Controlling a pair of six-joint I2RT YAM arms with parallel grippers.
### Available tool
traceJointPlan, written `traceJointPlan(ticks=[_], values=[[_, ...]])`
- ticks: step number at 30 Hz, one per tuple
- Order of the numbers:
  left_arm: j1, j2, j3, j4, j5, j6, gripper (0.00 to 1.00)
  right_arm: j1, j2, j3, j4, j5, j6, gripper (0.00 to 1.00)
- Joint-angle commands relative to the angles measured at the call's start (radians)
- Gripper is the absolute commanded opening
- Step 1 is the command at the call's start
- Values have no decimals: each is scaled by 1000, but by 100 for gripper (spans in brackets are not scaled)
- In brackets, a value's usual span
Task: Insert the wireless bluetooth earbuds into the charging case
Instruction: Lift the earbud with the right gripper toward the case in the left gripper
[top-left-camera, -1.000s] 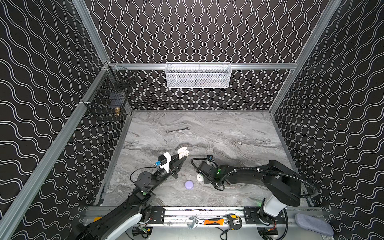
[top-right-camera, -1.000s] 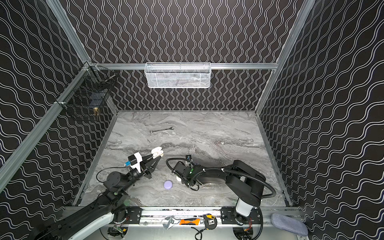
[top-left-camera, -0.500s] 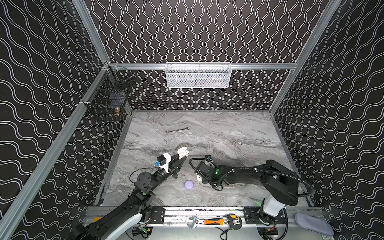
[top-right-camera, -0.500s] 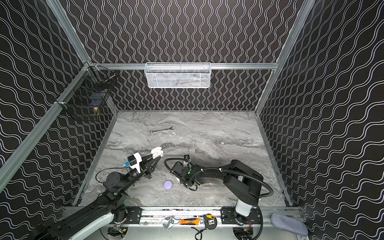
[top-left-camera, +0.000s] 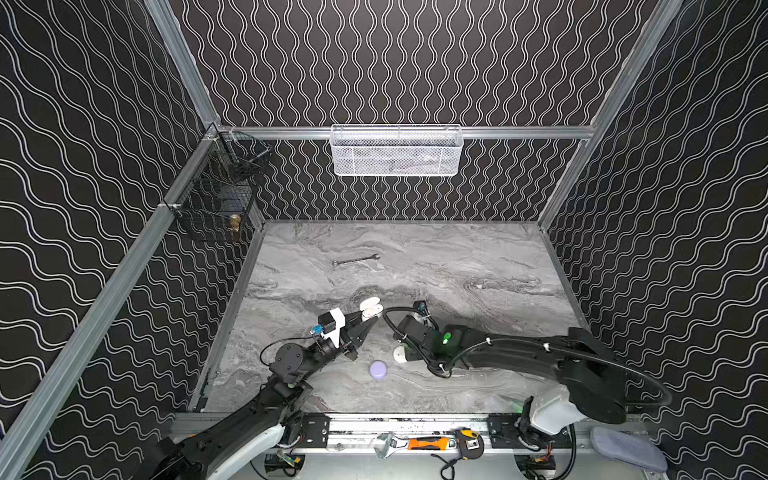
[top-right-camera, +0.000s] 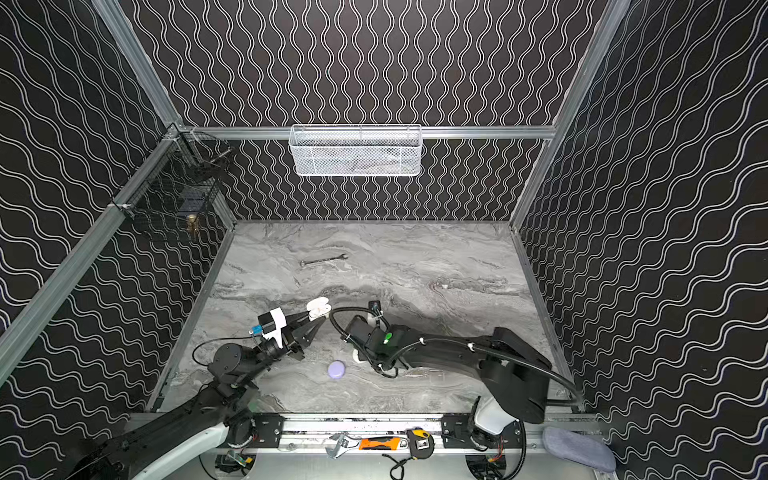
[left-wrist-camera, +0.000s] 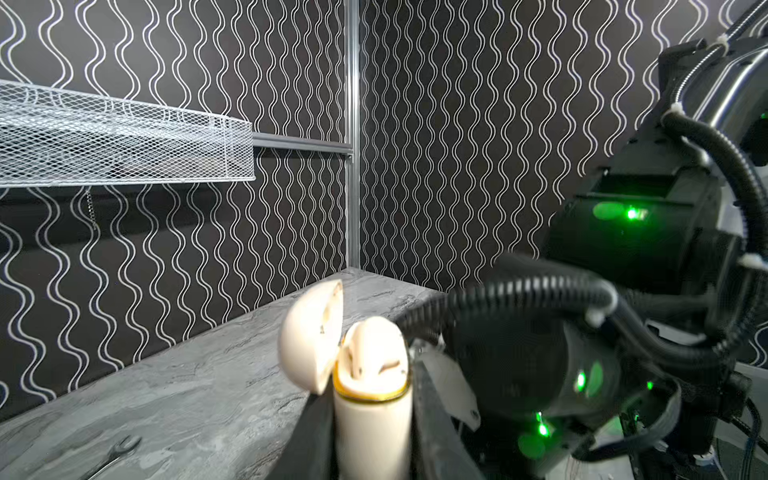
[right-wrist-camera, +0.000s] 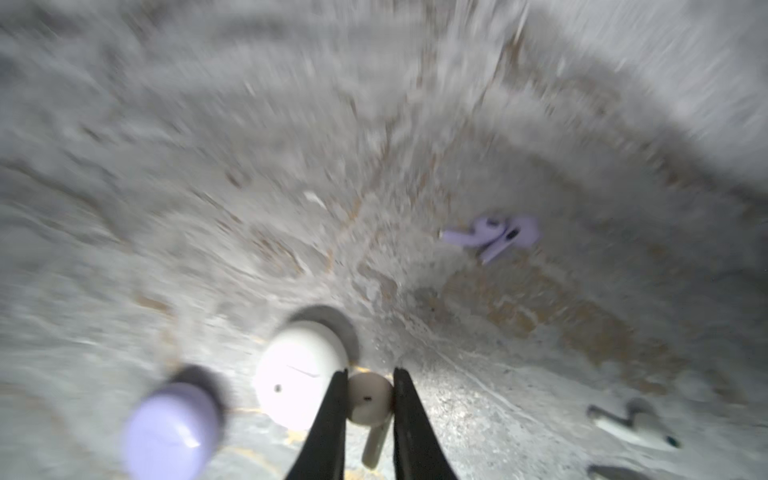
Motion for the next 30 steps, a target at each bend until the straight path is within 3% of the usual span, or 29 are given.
traceJointPlan(ticks=[1, 9, 15, 24, 30], values=[[0, 33, -8, 157, 91, -22, 0, 13, -90, 59, -38, 121, -43, 14], [-1, 99, -14, 298, 180, -39, 0, 109, -342, 95, 93, 289, -234, 14], [-1, 131, -17, 349, 197, -52, 0, 207, -456, 38, 311, 287, -360, 12], [-1, 117, -16, 336, 201, -52, 0, 428, -467, -37, 663, 409, -671, 12], [1, 120, -18, 349, 202, -58, 0, 459, -398, -54, 846, 403, -797, 14]])
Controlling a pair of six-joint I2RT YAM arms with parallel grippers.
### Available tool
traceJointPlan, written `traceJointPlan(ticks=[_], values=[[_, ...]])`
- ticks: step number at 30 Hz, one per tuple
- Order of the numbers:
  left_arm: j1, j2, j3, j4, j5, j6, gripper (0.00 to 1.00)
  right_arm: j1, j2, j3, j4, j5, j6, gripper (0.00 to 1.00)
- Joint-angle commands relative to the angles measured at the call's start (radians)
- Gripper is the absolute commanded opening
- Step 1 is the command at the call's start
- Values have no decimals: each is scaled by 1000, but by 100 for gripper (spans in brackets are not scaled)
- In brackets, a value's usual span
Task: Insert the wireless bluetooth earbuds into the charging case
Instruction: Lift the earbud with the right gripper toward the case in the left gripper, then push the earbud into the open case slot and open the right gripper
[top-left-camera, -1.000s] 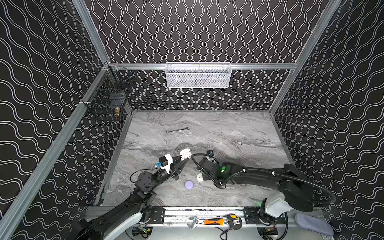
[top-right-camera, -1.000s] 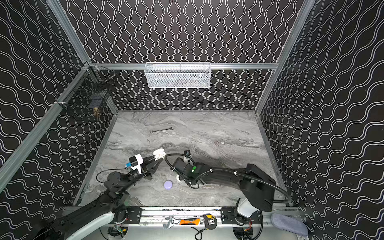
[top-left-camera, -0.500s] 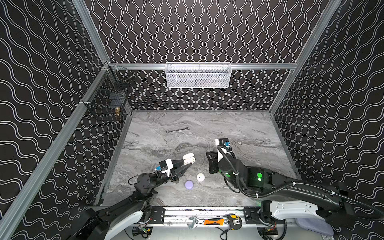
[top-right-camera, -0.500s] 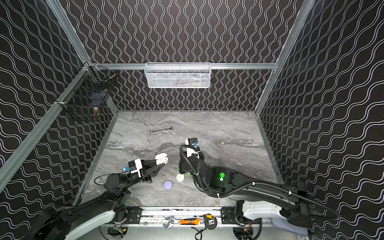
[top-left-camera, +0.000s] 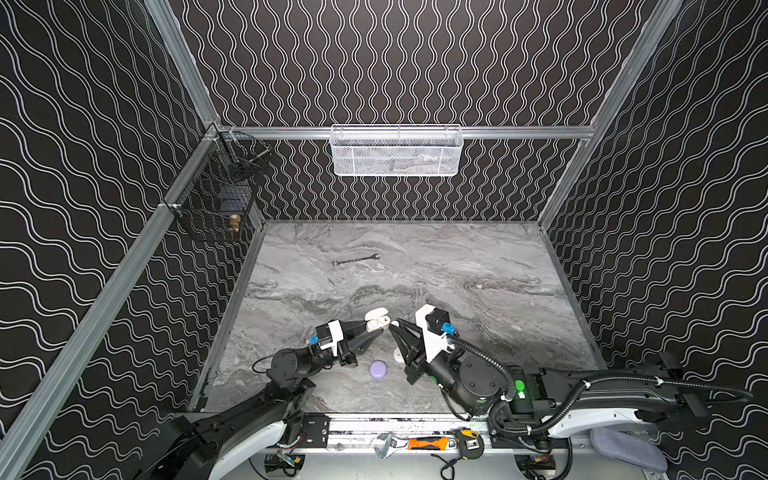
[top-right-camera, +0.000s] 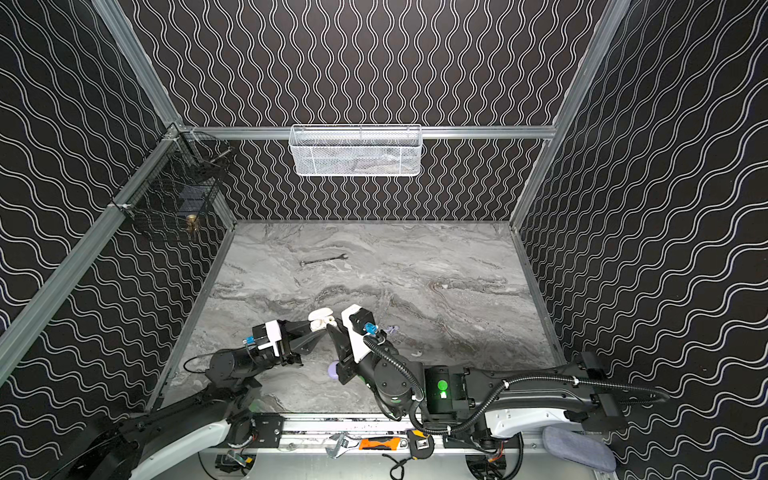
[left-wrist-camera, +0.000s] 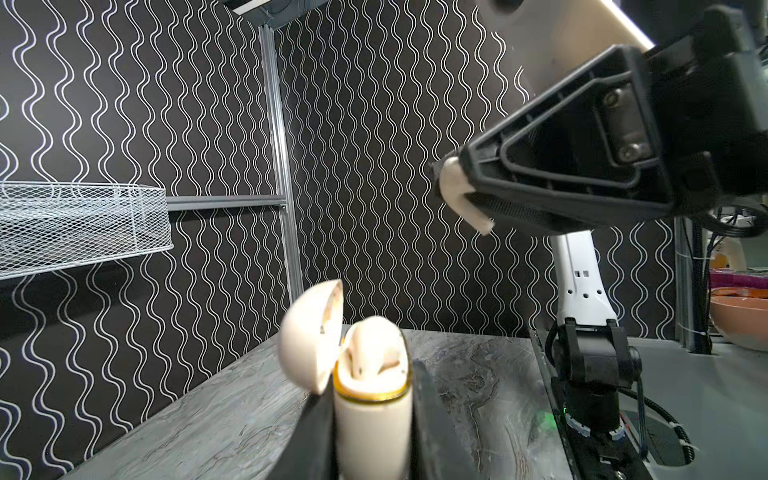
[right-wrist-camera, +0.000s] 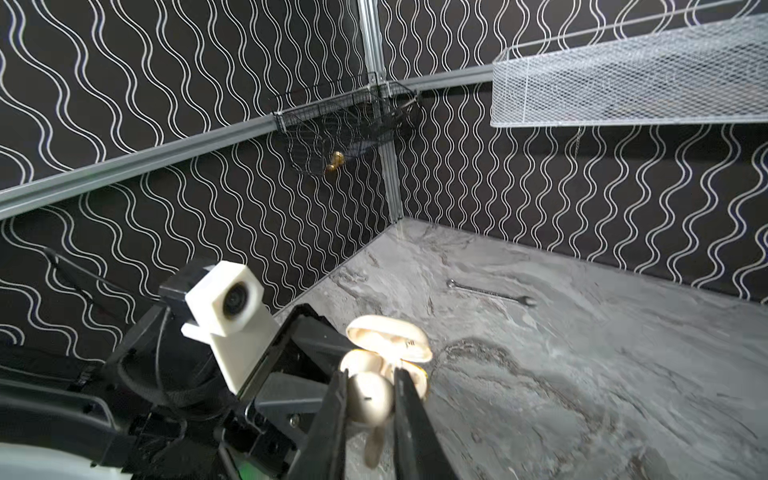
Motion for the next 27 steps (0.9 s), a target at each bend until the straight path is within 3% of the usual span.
traceJointPlan(ticks=[1, 7, 18, 27], values=[[1, 2, -2, 47, 13, -15, 0, 4, 34, -14, 191, 23, -113, 14], [0, -4, -2, 46, 11, -19, 0, -13, 88, -24, 280, 30, -170, 15], [0, -18, 0, 29, -4, -25, 0, -156, 93, -74, 283, -141, -70, 14], [0, -78, 13, -88, -41, -12, 0, -161, 106, -104, 349, -161, -99, 14]])
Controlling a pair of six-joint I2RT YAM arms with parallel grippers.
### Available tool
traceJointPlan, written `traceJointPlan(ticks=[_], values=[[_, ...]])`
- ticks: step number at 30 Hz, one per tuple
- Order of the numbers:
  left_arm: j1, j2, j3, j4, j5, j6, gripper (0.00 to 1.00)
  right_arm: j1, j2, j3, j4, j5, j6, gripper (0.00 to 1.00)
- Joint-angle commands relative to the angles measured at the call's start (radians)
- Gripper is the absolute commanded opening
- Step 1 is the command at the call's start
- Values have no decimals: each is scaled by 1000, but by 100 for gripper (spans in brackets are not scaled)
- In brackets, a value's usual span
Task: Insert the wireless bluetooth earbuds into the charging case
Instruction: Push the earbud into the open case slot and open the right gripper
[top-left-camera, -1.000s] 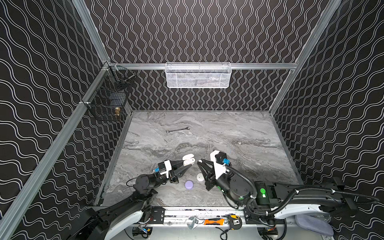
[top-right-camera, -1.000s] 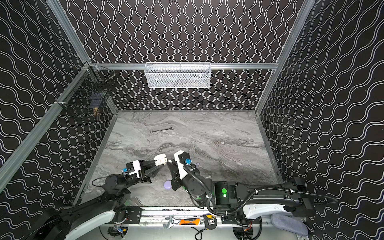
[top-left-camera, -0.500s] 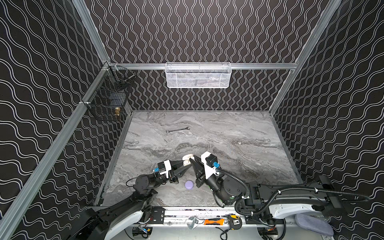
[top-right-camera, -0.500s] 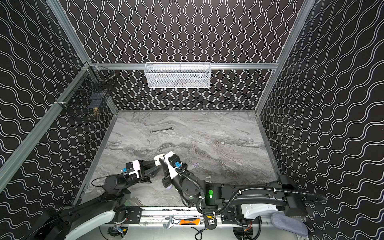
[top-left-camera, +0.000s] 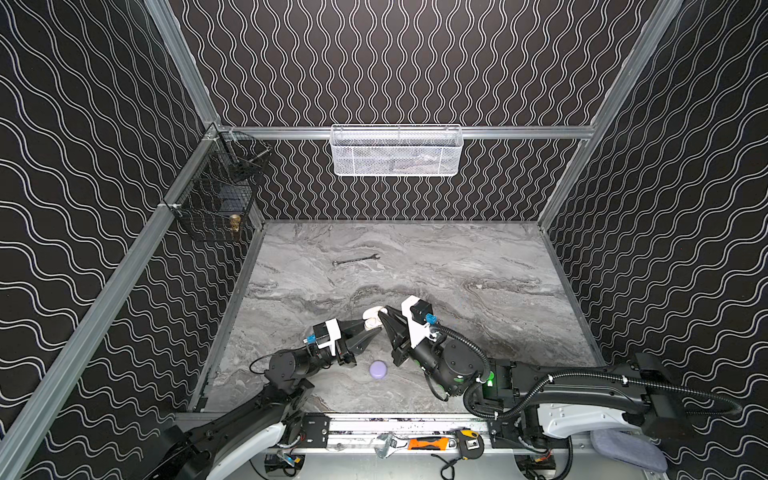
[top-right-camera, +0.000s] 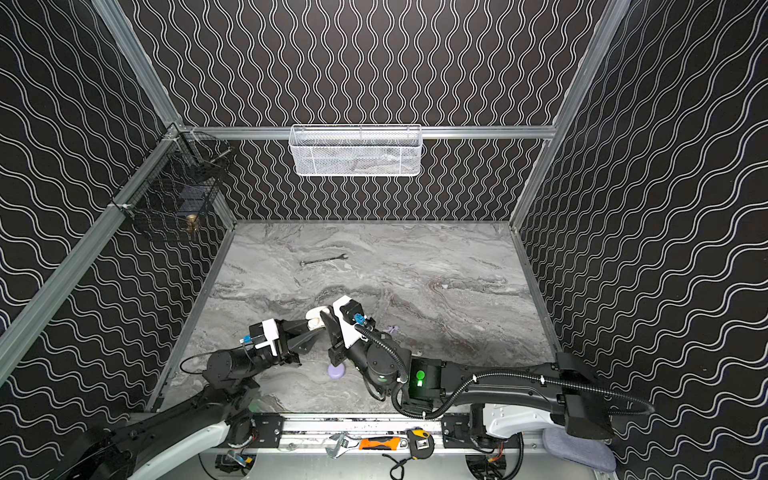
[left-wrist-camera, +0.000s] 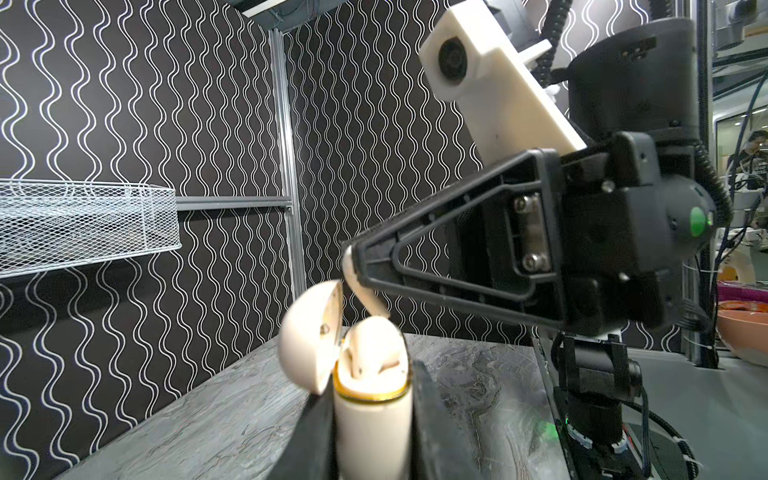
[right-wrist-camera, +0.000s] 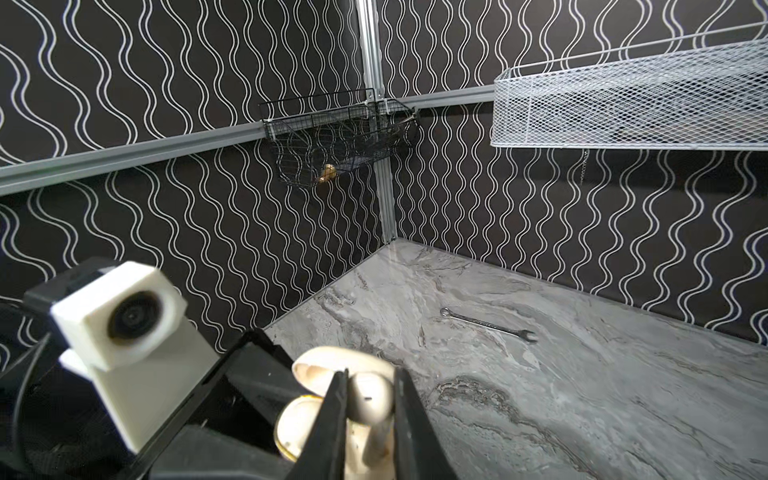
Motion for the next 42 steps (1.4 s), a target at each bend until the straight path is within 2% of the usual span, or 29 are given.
traceJointPlan(ticks=[1, 16, 37, 42], values=[[0, -10, 5, -4, -13, -1, 0, -6, 10, -3, 71, -11, -12, 14], [0, -15, 2, 17, -14, -32, 0, -31, 45, -30, 124, 13, -30, 11], [0, -37, 2, 8, -16, -48, 0, -30, 70, -103, 230, 43, -123, 7], [0, -27, -8, 47, -26, -54, 0, -18, 57, -145, 276, -20, -122, 14]])
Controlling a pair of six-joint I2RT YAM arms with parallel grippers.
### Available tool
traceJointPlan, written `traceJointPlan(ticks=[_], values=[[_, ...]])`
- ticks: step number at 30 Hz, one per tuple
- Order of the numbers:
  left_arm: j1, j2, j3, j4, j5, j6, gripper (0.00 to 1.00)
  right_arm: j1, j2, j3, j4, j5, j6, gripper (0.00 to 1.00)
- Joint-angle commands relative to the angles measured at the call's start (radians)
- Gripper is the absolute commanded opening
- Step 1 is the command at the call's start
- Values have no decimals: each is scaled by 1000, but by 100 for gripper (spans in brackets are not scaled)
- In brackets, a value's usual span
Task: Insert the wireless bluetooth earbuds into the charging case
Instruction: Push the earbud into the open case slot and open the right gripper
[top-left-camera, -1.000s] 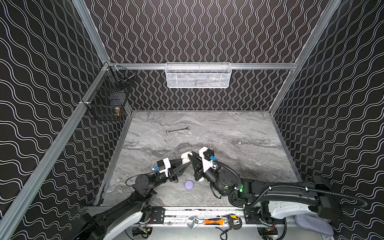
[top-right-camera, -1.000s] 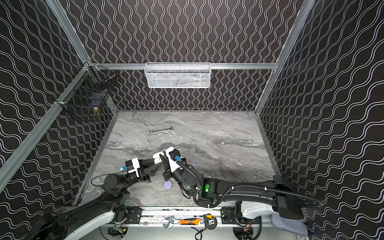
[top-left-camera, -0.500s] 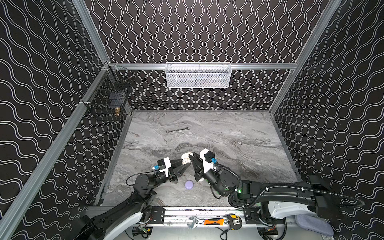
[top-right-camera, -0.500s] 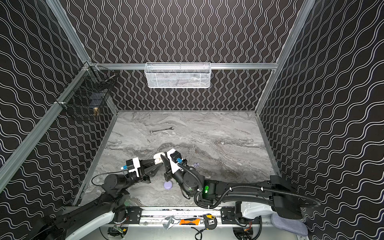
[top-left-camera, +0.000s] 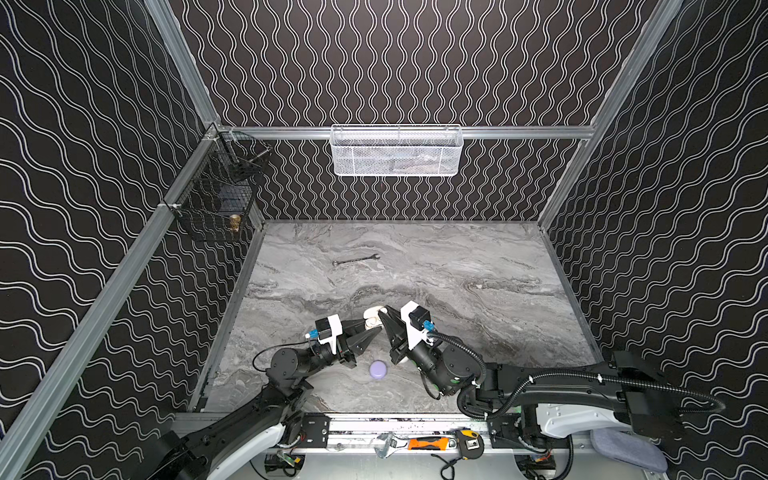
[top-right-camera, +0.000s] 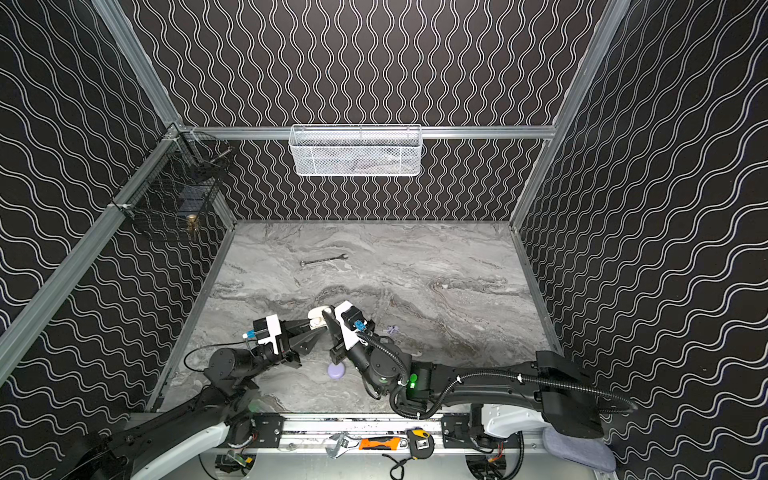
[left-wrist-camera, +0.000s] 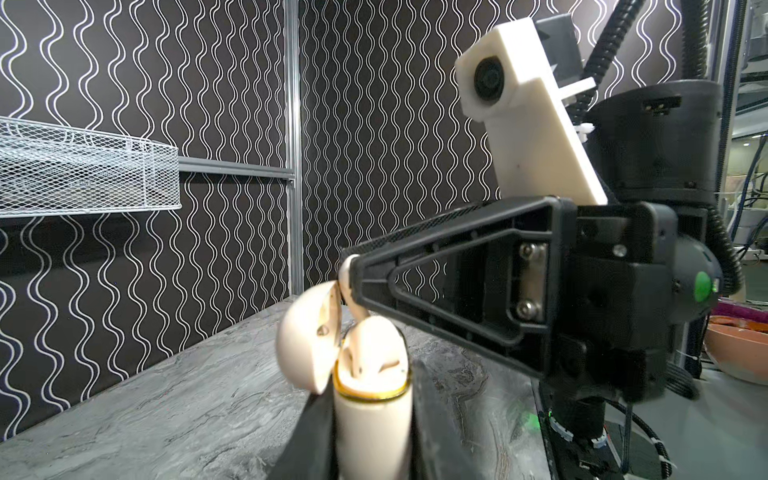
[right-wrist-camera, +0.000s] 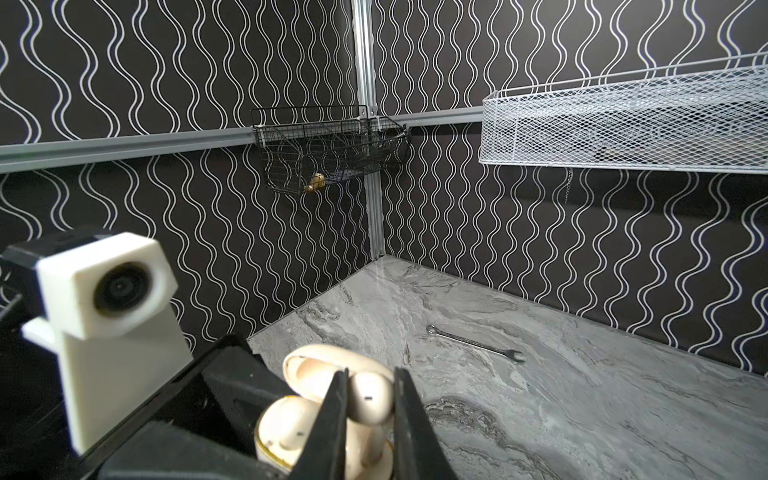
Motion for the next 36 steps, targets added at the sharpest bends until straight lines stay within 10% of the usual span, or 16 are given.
traceJointPlan(ticks=[1, 36], values=[[0, 1, -1, 130, -11, -3, 0, 10, -8, -33, 25, -27, -20, 15], [0, 7, -10, 139, -13, 16, 0, 44, -90, 4, -61, -26, 10, 45]])
